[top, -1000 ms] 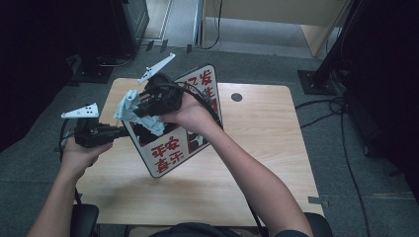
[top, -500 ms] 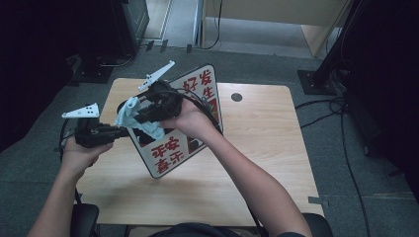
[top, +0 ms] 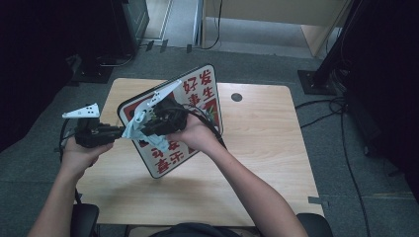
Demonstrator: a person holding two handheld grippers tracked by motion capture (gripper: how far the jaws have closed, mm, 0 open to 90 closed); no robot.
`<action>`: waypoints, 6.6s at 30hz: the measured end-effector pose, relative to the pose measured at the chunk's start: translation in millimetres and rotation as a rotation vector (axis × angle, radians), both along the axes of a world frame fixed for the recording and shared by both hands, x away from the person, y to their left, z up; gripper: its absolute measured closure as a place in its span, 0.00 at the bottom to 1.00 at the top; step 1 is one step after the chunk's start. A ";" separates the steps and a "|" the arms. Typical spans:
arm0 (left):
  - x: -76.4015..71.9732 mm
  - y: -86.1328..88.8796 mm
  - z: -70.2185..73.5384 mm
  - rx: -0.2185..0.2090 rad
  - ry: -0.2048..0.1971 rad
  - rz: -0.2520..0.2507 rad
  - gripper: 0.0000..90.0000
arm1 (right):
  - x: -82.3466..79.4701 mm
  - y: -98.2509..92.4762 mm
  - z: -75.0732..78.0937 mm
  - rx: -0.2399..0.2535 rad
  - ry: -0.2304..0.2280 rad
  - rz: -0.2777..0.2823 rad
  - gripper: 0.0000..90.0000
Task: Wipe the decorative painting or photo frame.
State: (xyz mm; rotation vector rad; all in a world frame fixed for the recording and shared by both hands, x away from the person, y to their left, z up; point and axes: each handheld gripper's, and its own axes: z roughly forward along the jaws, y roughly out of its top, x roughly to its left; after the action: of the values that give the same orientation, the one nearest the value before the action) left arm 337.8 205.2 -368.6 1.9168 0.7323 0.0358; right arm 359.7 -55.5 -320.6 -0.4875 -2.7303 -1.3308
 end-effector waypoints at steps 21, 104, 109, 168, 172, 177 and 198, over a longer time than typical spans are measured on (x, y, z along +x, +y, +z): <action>-0.4 -1.6 -0.2 0.004 -0.003 -0.007 0.96 | -13.3 -12.8 -65.0 -0.031 0.038 0.008 0.88; -0.8 8.2 -2.4 0.023 0.012 0.009 0.84 | -25.3 -26.4 -75.7 0.019 0.107 -0.014 0.89; -2.4 14.4 -2.3 0.012 0.010 0.024 0.81 | -22.0 -16.3 -51.6 0.021 0.087 0.002 0.89; -18.2 39.4 -3.3 -0.016 -0.016 0.076 0.73 | -9.1 45.7 20.7 0.082 0.048 0.049 0.89; -16.8 39.1 -3.4 -0.010 -0.012 0.075 0.72 | -10.1 44.9 16.3 0.076 0.050 0.052 0.89; -15.1 38.7 -4.0 -0.011 -0.012 0.071 0.73 | -11.2 43.8 8.4 0.070 0.059 0.051 0.89; -9.7 33.1 -4.7 -0.002 -0.007 0.049 0.73 | -16.5 37.1 -22.9 0.050 0.094 0.070 0.89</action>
State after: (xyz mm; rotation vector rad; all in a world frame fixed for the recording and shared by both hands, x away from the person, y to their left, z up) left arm 328.1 238.2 -373.3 1.8961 0.7746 0.0728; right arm 343.2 -18.4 -343.5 -0.4351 -2.6073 -1.3210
